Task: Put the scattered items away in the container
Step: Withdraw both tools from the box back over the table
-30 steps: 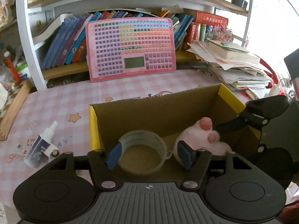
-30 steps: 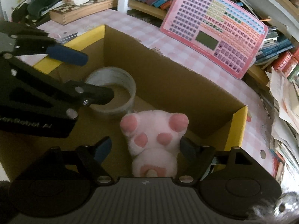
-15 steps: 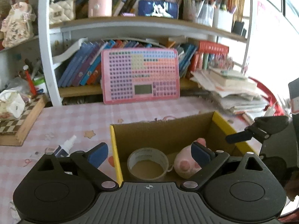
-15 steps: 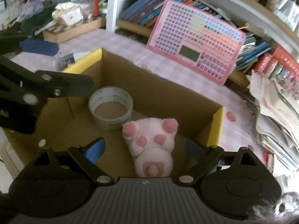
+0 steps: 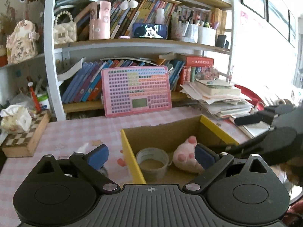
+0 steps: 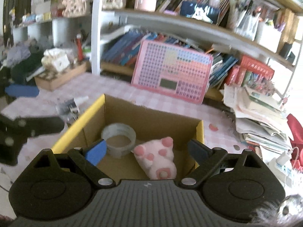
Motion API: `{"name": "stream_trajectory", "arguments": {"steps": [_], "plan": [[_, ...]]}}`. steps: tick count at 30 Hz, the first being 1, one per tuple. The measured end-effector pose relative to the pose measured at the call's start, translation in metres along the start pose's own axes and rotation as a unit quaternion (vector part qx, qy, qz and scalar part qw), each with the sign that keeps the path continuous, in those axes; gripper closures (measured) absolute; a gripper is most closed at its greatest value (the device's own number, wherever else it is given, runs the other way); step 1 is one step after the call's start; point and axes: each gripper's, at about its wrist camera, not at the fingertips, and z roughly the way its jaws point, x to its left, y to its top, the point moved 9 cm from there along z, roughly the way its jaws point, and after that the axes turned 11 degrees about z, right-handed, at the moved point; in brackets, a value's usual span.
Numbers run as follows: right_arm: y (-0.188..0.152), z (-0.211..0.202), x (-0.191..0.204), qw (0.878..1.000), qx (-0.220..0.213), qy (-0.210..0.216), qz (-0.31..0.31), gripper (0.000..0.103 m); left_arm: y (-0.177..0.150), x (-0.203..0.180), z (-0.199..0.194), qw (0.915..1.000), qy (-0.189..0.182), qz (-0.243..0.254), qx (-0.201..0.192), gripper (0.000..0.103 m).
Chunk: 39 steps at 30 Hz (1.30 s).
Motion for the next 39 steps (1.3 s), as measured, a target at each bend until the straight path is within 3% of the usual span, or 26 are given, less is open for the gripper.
{"name": "stream_trajectory", "arguments": {"steps": [13,26,33,39], "plan": [[-0.024,-0.064,0.044,0.996,-0.059,-0.031,0.053,0.009,-0.033,0.01,-0.066,0.9995,-0.028,0.01,-0.009,0.004],[-0.072,-0.087,0.107,0.997,-0.038,-0.037,0.062,0.009,-0.075,0.035,-0.113,0.9998,-0.018,0.01,-0.006,0.004],[-0.093,-0.083,0.131,0.998,-0.015,-0.033,0.052,0.009,-0.102,0.053,-0.128,0.9992,0.033,0.021,0.011,0.004],[-0.109,-0.075,0.148,0.999,0.014,-0.019,0.045,0.009,-0.125,0.061,-0.131,0.998,0.042,0.019,0.044,0.004]]}}
